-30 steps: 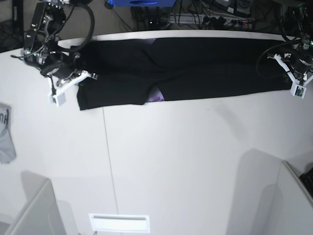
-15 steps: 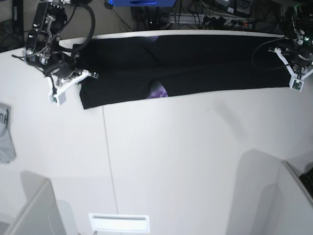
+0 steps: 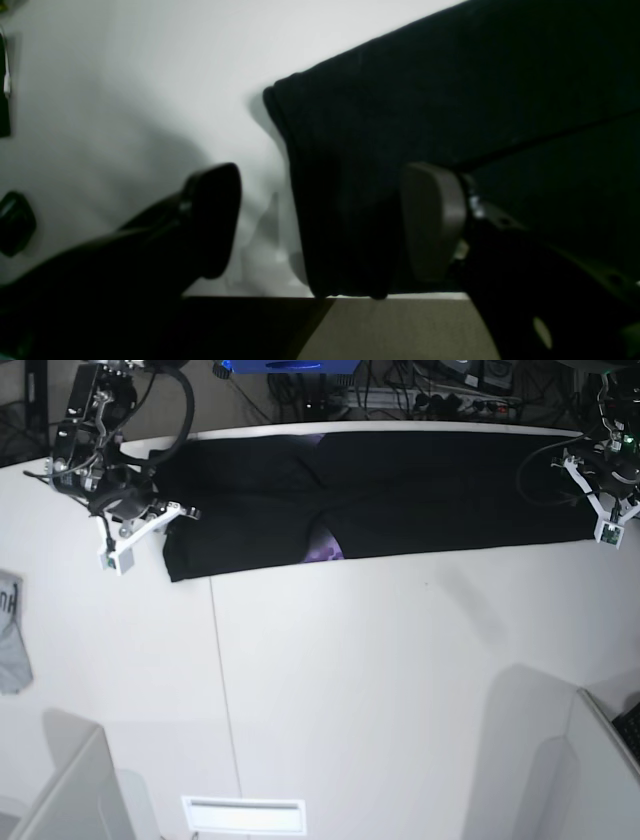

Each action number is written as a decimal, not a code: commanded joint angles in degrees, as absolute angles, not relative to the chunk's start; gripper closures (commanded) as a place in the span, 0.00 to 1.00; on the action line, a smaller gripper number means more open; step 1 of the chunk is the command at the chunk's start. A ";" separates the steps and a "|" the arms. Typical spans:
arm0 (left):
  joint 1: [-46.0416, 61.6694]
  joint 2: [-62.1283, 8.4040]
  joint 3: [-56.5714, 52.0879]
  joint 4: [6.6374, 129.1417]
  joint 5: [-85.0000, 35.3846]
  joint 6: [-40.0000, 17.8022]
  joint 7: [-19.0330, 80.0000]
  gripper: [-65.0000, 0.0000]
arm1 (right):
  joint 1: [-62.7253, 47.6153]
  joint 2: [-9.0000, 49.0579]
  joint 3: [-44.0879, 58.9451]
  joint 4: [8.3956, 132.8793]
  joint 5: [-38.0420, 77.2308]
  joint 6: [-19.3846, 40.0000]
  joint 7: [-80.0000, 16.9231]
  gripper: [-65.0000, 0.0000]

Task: Fold the T-shirt properly
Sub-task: 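Fold the shirt side beside the left gripper inward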

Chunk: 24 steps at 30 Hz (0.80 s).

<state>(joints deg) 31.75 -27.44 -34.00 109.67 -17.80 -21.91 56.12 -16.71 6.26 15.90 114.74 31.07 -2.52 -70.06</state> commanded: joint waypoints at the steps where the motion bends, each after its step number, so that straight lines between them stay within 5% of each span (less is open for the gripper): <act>1: 31.78 -28.18 -34.59 110.64 -17.63 -21.67 55.25 0.26 | -16.31 6.64 15.60 115.65 31.78 -2.33 -68.00 0.76; 4: 30.37 -24.84 -34.59 110.81 -19.56 -21.67 55.25 0.44 | -17.01 7.08 10.77 115.56 31.52 -2.33 -63.25 0.99; 7: 29.41 -22.02 -34.59 109.49 -19.74 -21.67 55.25 0.94 | -18.33 6.81 8.40 115.03 31.43 -2.59 -59.12 1.00; 8: 29.23 -20.97 -34.59 108.70 -19.74 -21.67 55.25 1.00 | -18.68 6.73 8.31 114.15 31.34 -2.59 -58.24 1.00; 24: 17.54 -18.15 -28.53 85.58 -10.24 -21.32 48.22 1.00 | -12.97 9.89 8.31 91.82 31.25 -2.68 -48.40 1.00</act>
